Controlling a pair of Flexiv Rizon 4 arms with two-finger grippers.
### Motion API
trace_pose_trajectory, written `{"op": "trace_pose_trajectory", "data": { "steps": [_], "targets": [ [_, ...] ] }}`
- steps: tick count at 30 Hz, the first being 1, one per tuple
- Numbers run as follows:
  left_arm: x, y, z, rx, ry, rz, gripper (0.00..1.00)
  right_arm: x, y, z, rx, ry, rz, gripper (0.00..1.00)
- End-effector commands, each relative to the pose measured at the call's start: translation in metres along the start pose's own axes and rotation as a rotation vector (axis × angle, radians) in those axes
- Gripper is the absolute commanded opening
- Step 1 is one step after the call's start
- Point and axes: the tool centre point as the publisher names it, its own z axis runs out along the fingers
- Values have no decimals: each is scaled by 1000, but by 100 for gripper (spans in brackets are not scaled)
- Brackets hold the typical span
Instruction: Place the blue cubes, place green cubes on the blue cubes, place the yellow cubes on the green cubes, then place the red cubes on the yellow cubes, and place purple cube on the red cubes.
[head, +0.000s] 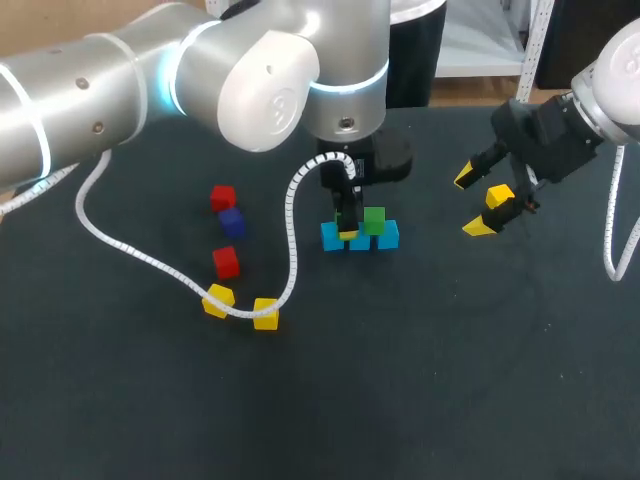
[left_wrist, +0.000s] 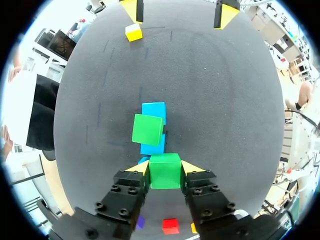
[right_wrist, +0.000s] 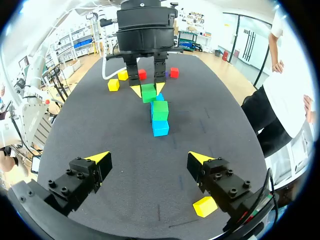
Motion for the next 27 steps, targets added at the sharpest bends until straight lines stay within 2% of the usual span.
{"op": "trace_pose_trajectory", "data": {
  "steps": [1, 27],
  "targets": [
    [0, 1, 1, 1, 2, 4, 0, 0, 0, 0, 0, -2, -1, 100],
    [-2, 7, 6, -4, -2, 14, 0, 0, 0, 0, 0, -2, -1, 100]
  ]
}}
